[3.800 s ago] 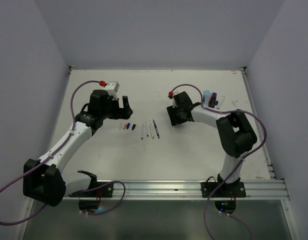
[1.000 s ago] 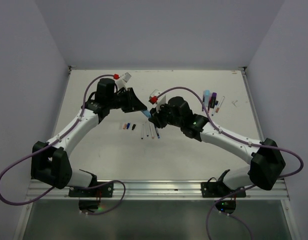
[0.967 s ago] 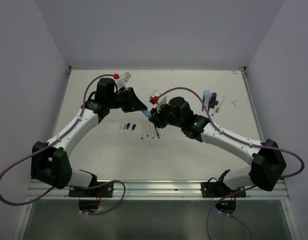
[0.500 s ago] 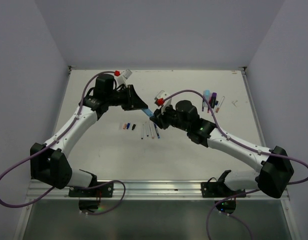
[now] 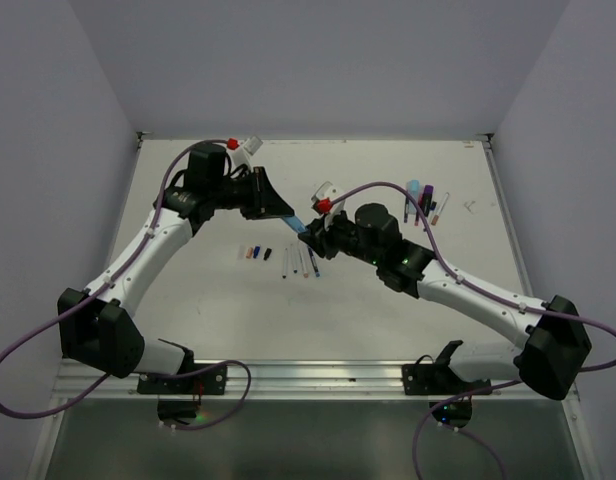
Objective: Open the pen caps
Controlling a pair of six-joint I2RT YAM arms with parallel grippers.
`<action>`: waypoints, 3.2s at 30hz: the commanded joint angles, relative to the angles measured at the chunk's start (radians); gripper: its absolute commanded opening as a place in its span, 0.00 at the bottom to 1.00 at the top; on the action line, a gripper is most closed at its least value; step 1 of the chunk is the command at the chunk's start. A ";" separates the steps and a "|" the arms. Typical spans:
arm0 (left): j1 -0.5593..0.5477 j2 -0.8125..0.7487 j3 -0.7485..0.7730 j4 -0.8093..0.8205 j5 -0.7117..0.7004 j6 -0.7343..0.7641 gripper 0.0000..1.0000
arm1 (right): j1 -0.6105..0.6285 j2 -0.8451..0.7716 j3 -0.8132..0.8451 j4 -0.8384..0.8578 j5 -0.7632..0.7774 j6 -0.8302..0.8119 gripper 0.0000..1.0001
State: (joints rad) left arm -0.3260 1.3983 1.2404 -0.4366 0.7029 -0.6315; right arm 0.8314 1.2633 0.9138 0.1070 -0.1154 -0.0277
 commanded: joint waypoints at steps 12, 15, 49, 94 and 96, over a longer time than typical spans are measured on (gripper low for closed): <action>0.128 -0.062 0.087 0.045 -0.125 0.059 0.00 | -0.008 -0.041 -0.052 -0.187 0.014 -0.005 0.08; 0.128 -0.064 0.067 0.048 -0.129 0.061 0.02 | -0.006 -0.056 -0.027 -0.194 -0.001 0.008 0.06; 0.095 -0.369 -0.380 0.476 -0.149 -0.007 0.76 | -0.006 -0.033 0.079 -0.119 0.010 0.113 0.01; -0.208 -0.331 -0.513 0.760 -0.447 -0.212 0.36 | -0.005 -0.038 -0.006 0.033 0.036 0.178 0.03; -0.209 -0.334 -0.513 0.760 -0.448 -0.218 0.32 | -0.005 -0.044 -0.016 0.046 0.033 0.187 0.04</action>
State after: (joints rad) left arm -0.5266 1.0855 0.7269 0.2340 0.2451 -0.8047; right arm 0.8284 1.2385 0.9142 0.0853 -0.0967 0.1383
